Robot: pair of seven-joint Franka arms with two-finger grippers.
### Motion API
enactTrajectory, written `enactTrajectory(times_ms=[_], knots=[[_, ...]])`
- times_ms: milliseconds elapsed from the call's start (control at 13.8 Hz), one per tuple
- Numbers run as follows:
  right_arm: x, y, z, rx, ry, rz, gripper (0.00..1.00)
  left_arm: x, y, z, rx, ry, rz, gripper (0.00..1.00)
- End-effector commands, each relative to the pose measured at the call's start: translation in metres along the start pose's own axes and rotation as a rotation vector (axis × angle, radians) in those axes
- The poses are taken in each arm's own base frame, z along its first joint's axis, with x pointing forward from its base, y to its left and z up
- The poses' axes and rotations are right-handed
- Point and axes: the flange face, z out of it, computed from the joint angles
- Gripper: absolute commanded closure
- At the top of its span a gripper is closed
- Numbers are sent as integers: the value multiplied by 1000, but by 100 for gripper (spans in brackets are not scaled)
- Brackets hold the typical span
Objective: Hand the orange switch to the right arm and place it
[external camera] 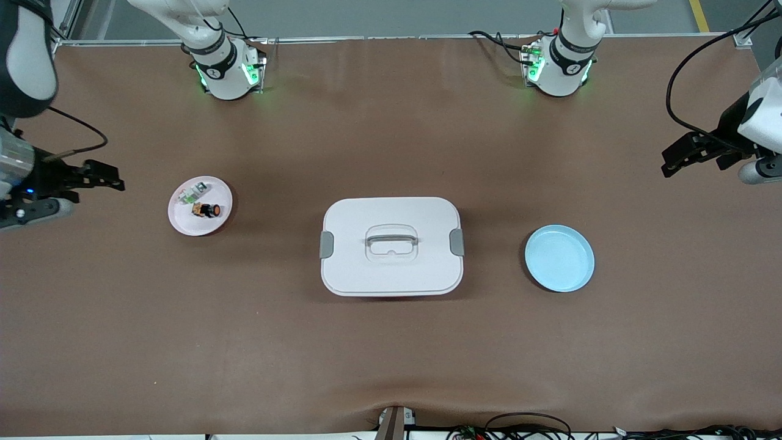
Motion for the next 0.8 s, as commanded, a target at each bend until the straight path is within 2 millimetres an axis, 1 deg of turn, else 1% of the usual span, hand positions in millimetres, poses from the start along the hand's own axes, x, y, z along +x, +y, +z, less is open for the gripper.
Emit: enactTrajectory(times_ms=[0,73,145,363,508,725], knots=[[-1,16,-44,-12,39,53,0,-2,0,-3,0,5,-1,0],[-6,19,-59,-13,50,63,0,-2,0,-4,0,7,1,0],[-8,18,-69,-18,61,72,0,-2,0,-4,0,7,10,0],[-5,6,-73,-24,64,91,0,-2,0,-4,-2,6,13,0],[-2,-10,-75,-38,65,122,0,-3,-1,-6,-2,9,13,0],[-6,-12,-81,-39,76,135,0,-10,-1,-7,5,-28,11,0]])
